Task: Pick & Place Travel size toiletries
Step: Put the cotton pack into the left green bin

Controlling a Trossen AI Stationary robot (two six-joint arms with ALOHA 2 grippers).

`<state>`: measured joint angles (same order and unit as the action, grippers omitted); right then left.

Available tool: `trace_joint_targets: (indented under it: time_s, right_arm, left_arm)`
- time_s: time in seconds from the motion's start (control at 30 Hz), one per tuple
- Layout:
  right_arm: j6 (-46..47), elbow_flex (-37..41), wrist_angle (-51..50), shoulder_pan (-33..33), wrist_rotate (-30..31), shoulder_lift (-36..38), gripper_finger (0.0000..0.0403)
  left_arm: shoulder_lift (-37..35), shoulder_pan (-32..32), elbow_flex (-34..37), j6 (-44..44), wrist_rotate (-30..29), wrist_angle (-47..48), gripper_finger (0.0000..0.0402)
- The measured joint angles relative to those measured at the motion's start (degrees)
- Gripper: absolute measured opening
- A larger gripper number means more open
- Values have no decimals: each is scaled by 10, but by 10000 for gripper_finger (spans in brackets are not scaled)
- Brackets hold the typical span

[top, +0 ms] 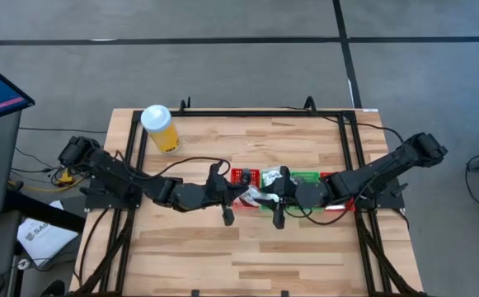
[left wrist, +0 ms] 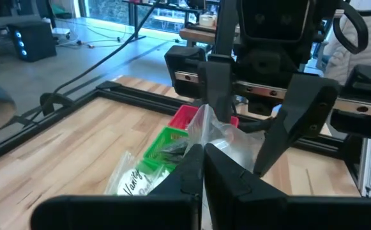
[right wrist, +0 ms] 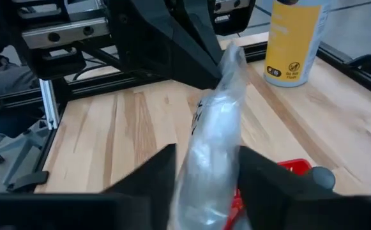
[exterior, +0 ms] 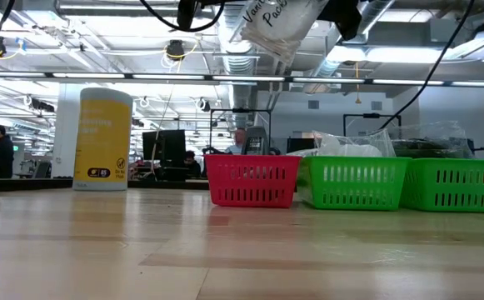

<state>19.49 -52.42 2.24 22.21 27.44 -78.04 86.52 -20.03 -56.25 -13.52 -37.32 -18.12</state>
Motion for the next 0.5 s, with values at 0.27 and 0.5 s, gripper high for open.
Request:
trace_joint_targets:
  time_s: [0.27, 0.5]
  right_arm:
    - [-45, 0, 0, 1, 0, 0, 13]
    - [-49, 0, -5, 1, 1, 0, 7]
  left_arm:
    - [0, 5, 0, -2, 1, -1, 0]
    - [0, 5, 0, -2, 1, -3, 1]
